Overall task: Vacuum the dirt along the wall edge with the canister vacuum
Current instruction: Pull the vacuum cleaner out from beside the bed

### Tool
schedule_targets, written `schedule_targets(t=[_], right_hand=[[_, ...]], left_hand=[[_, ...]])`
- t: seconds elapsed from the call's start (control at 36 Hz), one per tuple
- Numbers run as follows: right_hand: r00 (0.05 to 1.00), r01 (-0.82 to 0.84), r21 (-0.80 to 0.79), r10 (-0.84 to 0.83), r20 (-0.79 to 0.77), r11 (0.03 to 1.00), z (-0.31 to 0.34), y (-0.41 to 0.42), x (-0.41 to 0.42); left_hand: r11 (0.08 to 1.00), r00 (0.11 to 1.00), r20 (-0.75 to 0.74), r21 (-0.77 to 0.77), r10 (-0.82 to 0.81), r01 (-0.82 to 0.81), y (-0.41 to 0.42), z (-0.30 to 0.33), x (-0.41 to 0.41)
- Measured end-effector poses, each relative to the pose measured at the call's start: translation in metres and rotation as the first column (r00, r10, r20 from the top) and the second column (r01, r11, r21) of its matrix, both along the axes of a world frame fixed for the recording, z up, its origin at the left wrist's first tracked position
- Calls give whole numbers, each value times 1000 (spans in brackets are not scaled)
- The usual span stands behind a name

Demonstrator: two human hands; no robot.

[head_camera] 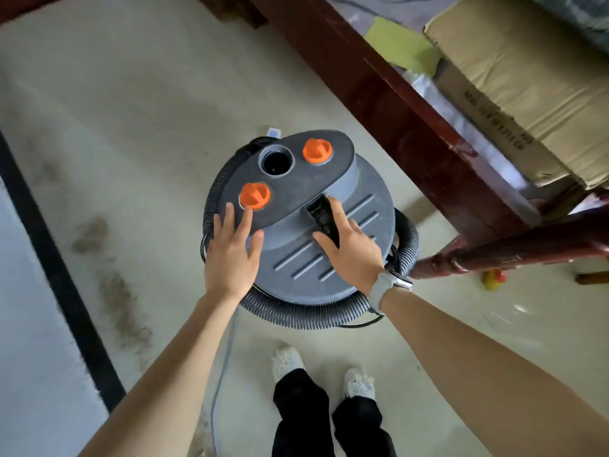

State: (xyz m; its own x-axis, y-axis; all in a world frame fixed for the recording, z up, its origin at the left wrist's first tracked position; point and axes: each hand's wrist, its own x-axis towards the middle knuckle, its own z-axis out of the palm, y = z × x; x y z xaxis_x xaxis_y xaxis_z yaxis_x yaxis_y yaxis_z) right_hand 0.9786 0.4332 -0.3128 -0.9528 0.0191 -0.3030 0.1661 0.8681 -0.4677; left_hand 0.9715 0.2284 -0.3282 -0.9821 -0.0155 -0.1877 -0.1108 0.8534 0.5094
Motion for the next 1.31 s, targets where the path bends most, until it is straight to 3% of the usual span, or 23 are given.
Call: schedule_targets(t=[0.14,0.25,0.31,0.36,0.42,0.47,0.53,0.69,0.78,0.86,0.92,1.0,1.11,1.17,1.31], right_hand=[[992,111,-195,-120,-35,974,2,9,23],[900,358,-168,-388,-201,918,-9,39,63],[824,524,-160,-546,-150,836,-19,58,80],[787,609,-179,-618,9,773,-29,73,91],[766,643,-210,-611,200,736,-36,80,93],[774,619,-199,-545,323,760,-41,82,93],[773,617,-217,-533,343,756,-46,83,92],[679,734,-295,-642,356,612,-47,89,80],[688,723,-368,-656,309,585,-37,101,76],[646,746,-497,-666,374,444,-20,118,81],[650,722,-587,-647,398,365,-5,131,89],[757,607,-678,-559,337,413,17,146,105],[864,503,-630,-344,367,591,29,135,132],[862,488,-568,-262,434,663,27,133,147],[817,528,-504,-248,521,684,28,153,157]], left_hand=[[999,997,-71,29,-31,33,5,-2,23],[997,997,-81,78,-4,10,23,-3,63],[997,998,-57,77,-18,22,37,-5,84],[998,1000,-13,64,-20,20,52,-5,103],[998,999,12,55,-30,30,66,-5,116],[998,998,0,33,-58,58,79,-5,124],[997,996,-37,12,-81,81,89,-4,128],[994,988,-116,5,-104,105,113,4,124],[986,976,-162,62,-146,157,124,12,119],[968,984,-104,196,-141,160,139,19,118],[944,994,15,313,-111,101,154,23,117],[848,939,341,511,-49,-141,185,32,107],[529,676,737,577,-9,-622,211,39,79],[457,623,782,562,-20,-690,222,39,70],[538,731,679,592,69,-600,232,43,70]])
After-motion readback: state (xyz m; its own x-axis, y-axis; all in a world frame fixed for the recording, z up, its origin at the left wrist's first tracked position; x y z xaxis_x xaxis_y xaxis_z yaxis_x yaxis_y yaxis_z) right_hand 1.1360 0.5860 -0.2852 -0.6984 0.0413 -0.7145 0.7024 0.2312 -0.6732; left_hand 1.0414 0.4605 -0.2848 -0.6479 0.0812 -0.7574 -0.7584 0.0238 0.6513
